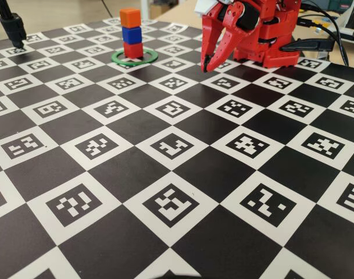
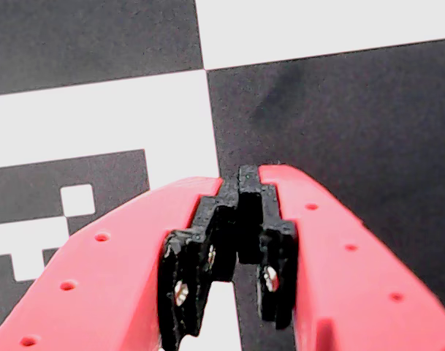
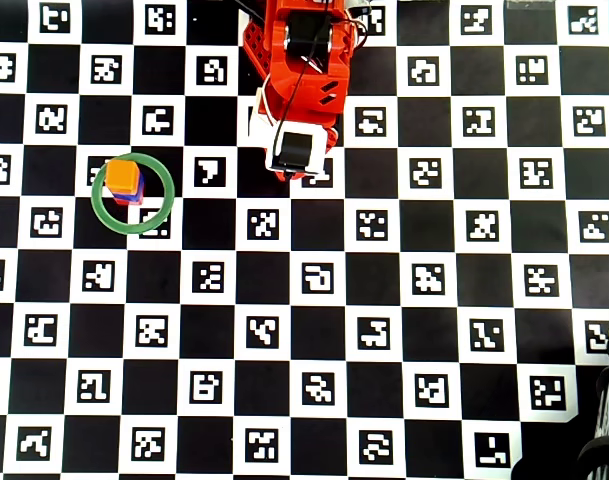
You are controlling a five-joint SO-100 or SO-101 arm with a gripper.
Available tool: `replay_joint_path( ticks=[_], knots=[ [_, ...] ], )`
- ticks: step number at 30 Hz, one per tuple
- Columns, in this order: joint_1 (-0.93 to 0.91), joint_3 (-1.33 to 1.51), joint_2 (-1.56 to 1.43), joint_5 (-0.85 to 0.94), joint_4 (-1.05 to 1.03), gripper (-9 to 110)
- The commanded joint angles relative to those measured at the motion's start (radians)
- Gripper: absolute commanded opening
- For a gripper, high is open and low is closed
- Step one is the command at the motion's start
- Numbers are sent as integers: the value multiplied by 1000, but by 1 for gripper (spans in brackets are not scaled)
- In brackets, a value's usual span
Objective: Grab the red cube then put it in the green circle then put the blue cube on top and finally the orange cube on top
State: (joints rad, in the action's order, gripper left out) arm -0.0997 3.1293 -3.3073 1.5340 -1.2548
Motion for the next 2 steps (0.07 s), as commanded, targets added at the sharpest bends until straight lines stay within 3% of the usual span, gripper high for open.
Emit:
replay_joint_path(
  ticks=[1, 2],
  knots=[
    [8, 51, -51, 6, -107, -6],
    [8, 51, -51, 6, -107, -6]
  ],
)
